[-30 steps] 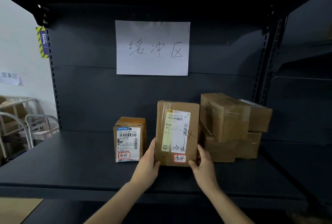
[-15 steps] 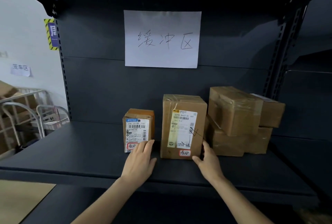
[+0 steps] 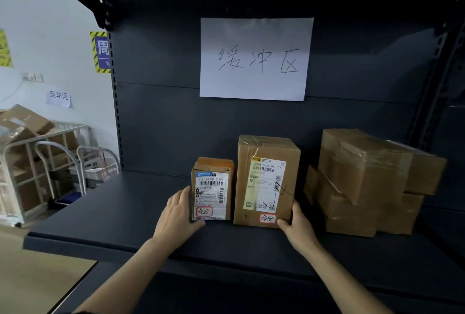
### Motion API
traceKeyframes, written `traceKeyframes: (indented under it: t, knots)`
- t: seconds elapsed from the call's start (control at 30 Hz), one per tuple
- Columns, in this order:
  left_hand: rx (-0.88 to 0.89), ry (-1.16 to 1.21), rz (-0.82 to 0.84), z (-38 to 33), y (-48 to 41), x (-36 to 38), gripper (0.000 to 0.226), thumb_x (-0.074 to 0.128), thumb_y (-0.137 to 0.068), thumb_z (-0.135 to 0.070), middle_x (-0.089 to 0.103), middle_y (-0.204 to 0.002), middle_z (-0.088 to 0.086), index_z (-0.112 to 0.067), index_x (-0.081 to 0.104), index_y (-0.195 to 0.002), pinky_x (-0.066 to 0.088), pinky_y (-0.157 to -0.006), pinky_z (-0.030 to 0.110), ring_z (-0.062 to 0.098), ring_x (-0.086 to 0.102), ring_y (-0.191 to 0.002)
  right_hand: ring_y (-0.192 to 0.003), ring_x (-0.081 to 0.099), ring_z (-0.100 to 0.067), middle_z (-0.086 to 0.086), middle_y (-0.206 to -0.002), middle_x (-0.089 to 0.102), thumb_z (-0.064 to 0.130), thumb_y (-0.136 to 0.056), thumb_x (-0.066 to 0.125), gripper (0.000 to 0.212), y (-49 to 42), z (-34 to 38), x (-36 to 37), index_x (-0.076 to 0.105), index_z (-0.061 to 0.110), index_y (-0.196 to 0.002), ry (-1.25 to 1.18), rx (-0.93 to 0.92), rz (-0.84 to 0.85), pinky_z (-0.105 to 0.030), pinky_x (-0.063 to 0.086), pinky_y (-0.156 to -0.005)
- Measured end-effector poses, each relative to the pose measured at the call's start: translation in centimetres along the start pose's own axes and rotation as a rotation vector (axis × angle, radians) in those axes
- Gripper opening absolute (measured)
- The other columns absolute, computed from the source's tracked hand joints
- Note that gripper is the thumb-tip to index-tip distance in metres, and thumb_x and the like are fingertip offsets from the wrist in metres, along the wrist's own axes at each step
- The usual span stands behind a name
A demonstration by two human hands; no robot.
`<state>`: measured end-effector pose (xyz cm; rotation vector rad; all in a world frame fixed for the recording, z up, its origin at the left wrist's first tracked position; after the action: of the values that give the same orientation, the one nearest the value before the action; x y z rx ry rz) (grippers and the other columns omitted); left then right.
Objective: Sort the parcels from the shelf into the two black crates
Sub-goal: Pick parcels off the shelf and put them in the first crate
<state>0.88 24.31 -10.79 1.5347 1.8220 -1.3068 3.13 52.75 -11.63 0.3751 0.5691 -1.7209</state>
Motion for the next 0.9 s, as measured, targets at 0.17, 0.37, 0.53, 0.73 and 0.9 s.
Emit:
traceKeyframes:
  t: [0.17, 0.37, 0.53, 0.73, 0.9]
  knots:
    - [0.002, 0.122, 0.118, 0.4, -1.6, 0.6, 0.083, 0.073, -0.07, -0.032, 0.046, -0.135, -0.005, -0.027, 0.026, -0.138, 0.043, -0.1, 0.036, 0.019, 0.039, -0.13, -0.128, 0.044, -0.019, -0.002, -0.137, 0.049, 0.006, -0.085, 0.062, 0.074, -1.1, -0.2, 0.0, 0.02, 0.02, -0.145, 0.009, 0.028, 0.041, -0.03, 0.034, -0.103]
    - [-0.015, 0.249, 0.15, 0.4, -1.9, 1.6, 0.076, 0.069, -0.072, -0.023, 0.057, -0.116, -0.012, -0.033, 0.025, -0.134, 0.05, -0.087, 0.033, 0.01, 0.056, -0.105, -0.13, 0.041, -0.018, -0.001, -0.139, 0.047, 0.006, -0.087, 0.059, 0.074, -1.3, -0.3, 0.3, 0.017, 0.023, -0.145, 0.003, 0.049, 0.084, -0.033, 0.032, -0.107]
    - [-0.008, 0.303, 0.13, 0.3, -1.7, 1.2, 0.077, 0.073, -0.073, -0.023, 0.057, -0.117, -0.011, -0.032, 0.029, -0.135, 0.045, -0.087, 0.025, 0.008, 0.056, -0.106, -0.129, 0.041, -0.015, 0.001, -0.138, 0.048, 0.007, -0.089, 0.057, 0.068, -0.8, 0.2, -0.1, 0.022, 0.023, -0.145, -0.037, 0.011, 0.076, -0.026, 0.032, -0.101]
    - [0.039, 0.444, 0.046, -0.6, -0.8, -0.8, 0.076, 0.077, -0.07, -0.017, 0.059, -0.114, -0.009, -0.029, 0.037, -0.134, 0.048, -0.094, 0.035, 0.012, 0.055, -0.11, -0.116, 0.039, -0.003, 0.003, -0.138, 0.043, 0.016, -0.089, 0.057, 0.064, 0.4, 2.0, -1.5, 0.025, 0.029, -0.144, -0.082, -0.105, 0.033, -0.024, 0.031, -0.099]
    - [0.088, 0.556, 0.07, -2.1, 0.1, -2.9, 0.076, 0.078, -0.069, -0.017, 0.064, -0.113, 0.004, -0.021, 0.04, -0.135, 0.047, -0.095, 0.052, 0.032, 0.054, -0.113, -0.116, 0.039, -0.002, 0.007, -0.133, 0.044, 0.022, -0.092, 0.054, 0.06, 1.6, 3.2, -2.8, 0.025, 0.03, -0.144, -0.057, -0.193, -0.007, -0.027, 0.033, -0.102]
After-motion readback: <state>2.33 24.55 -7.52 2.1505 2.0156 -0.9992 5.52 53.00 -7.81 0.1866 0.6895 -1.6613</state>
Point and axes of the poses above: each hand's wrist, its own y-axis away from the middle knuckle, its own x-axis out of the palm, z = x × y, the point moved 4 cm from there along -y, towards the middle knuckle
